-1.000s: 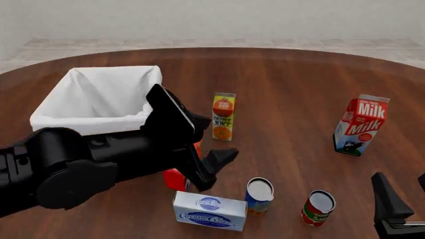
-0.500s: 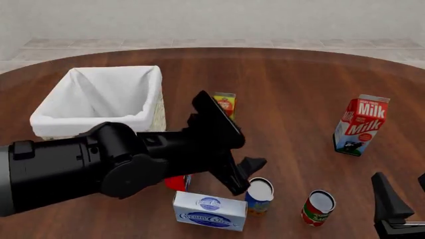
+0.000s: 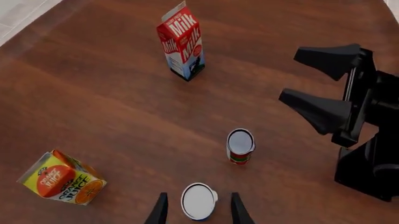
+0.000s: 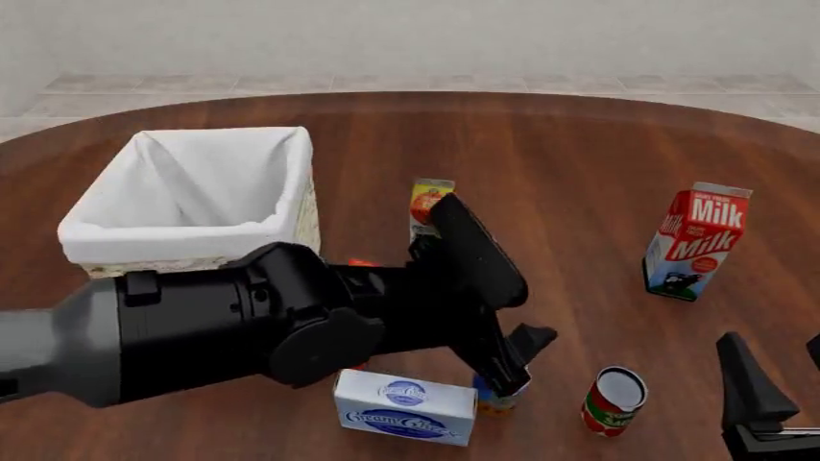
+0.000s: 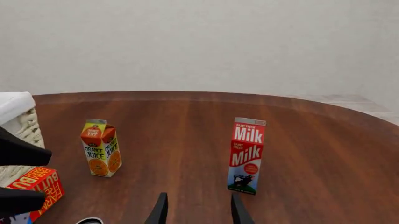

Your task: Pick up the tomato sauce, and put it in the basket.

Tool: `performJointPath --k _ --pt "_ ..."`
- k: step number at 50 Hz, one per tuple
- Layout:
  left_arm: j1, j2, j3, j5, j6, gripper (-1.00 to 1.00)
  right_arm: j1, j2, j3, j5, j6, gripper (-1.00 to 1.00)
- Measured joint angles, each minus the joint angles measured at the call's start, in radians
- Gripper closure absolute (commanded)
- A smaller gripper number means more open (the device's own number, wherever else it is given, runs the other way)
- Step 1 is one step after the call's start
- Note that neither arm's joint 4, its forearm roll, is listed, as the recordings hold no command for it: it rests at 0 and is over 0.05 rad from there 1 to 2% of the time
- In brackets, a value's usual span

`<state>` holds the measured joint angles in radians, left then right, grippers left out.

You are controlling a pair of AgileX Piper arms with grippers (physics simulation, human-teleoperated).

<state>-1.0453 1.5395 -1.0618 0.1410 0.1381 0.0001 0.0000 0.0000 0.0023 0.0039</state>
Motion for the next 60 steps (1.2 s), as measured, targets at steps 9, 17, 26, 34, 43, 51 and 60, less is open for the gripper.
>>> performJointPath --k 9,17,26,34,43,51,60 --pt "-0.029 0.049 -0.028 -0.002 -0.006 -1.00 0.000 0.000 0.000 0.000 0.000 -1.00" --pt "-0.049 0.091 -0.051 -0.008 -0.007 -1.00 0.000 0.000 0.000 0.000 0.000 -1.00" --pt "-0.066 0.131 -0.074 -0.016 -0.016 -1.00 0.000 0.000 0.000 0.000 0.000 -1.00" --pt "-0.077 0.169 -0.088 -0.028 -0.021 -1.00 0.000 0.000 0.000 0.000 0.000 -1.00" --pt "-0.081 0.199 -0.107 -0.031 -0.023 -1.00 0.000 0.000 0.000 0.000 0.000 -1.00" --pt "-0.082 0.218 -0.120 -0.034 -0.023 -1.00 0.000 0.000 0.000 0.000 0.000 -1.00" --pt "-0.084 0.239 -0.129 -0.041 -0.026 -1.00 0.000 0.000 0.000 0.000 0.000 -1.00"
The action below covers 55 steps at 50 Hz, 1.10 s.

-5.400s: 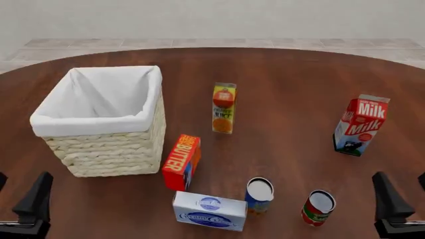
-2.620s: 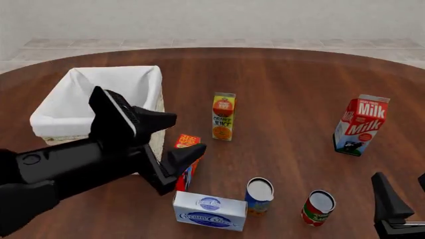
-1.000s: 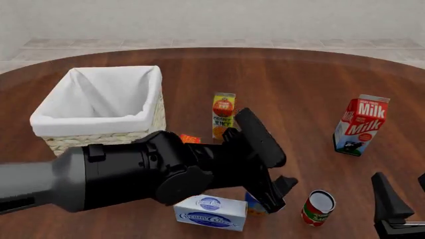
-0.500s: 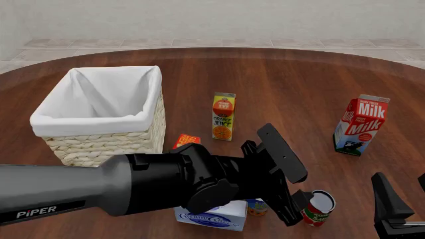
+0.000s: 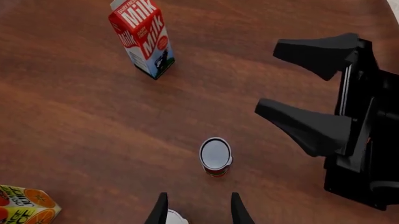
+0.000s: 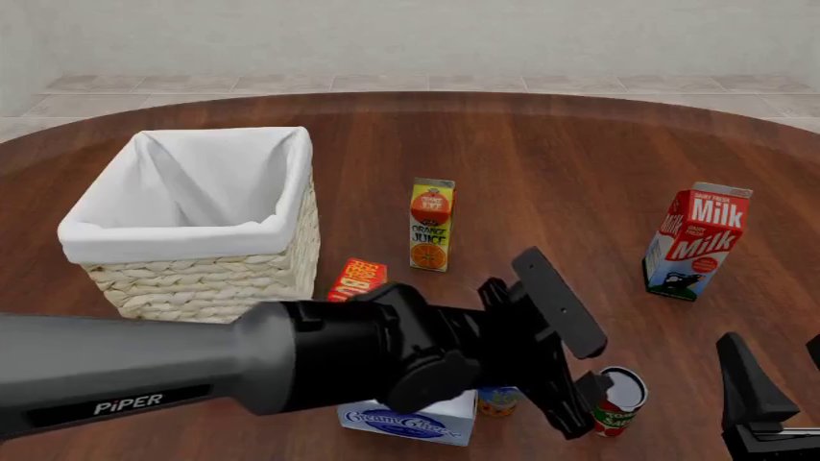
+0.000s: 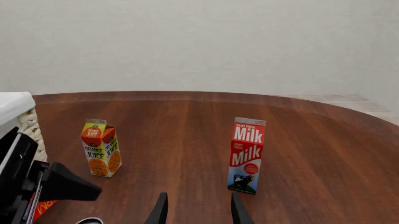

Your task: Pick up the tomato sauce, and put it in the basket.

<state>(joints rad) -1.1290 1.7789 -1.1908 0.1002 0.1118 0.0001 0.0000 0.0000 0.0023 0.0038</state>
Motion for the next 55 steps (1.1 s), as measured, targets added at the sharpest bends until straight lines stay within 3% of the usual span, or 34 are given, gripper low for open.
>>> performJointPath --k 55 --pt "-0.006 0.122 -0.045 -0.053 -0.046 -1.00 0.000 0.000 0.000 0.000 0.000 -1.00"
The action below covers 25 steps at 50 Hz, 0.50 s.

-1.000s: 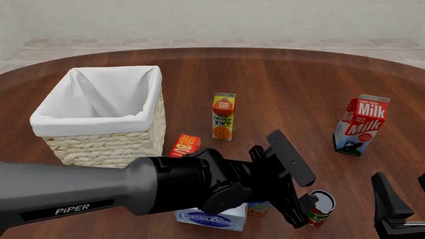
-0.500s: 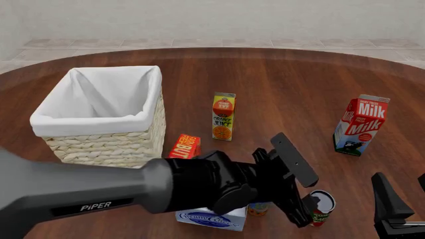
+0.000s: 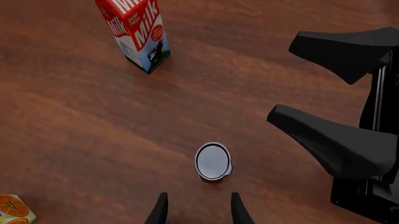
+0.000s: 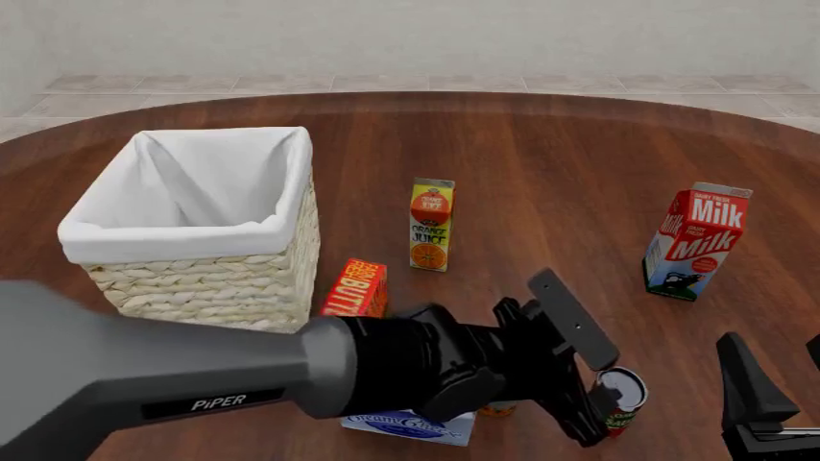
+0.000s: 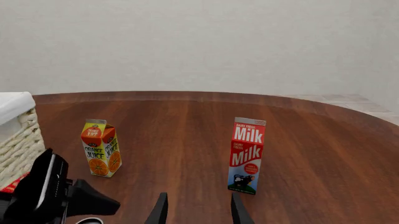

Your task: Pick up the tomato sauce, and put it in the basket.

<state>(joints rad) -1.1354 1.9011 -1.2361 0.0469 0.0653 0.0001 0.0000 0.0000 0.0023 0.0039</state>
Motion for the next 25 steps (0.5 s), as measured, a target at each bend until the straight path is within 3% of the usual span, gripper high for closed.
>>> performJointPath --k 25 --pt "-0.010 0.042 -0.019 -0.013 -0.026 -1.00 0.000 0.000 0.000 0.000 0.000 -1.00"
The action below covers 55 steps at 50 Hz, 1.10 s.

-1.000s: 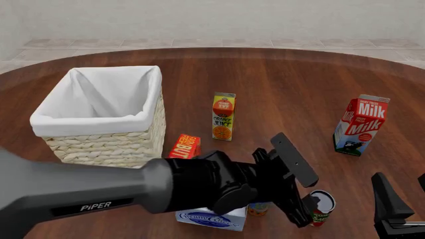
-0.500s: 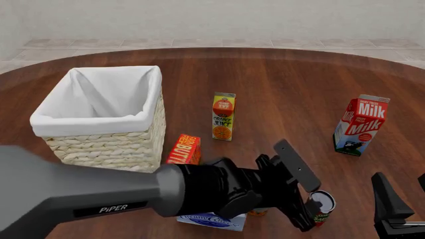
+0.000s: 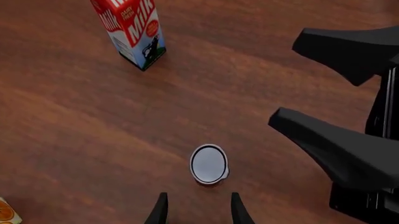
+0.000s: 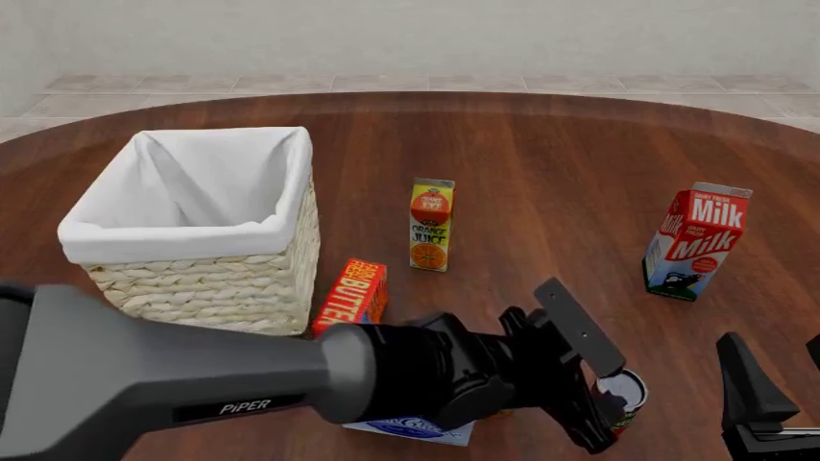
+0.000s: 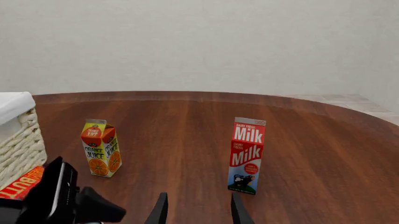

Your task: Pick up the tomato sauce, and put it in the basket.

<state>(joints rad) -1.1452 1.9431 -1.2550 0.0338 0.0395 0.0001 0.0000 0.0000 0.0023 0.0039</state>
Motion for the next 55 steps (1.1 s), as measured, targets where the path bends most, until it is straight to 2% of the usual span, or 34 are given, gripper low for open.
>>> performJointPath --k 55 --pt "-0.021 0.101 -0.069 -0.006 -0.026 -1.00 0.000 0.000 0.000 0.000 0.000 -1.00"
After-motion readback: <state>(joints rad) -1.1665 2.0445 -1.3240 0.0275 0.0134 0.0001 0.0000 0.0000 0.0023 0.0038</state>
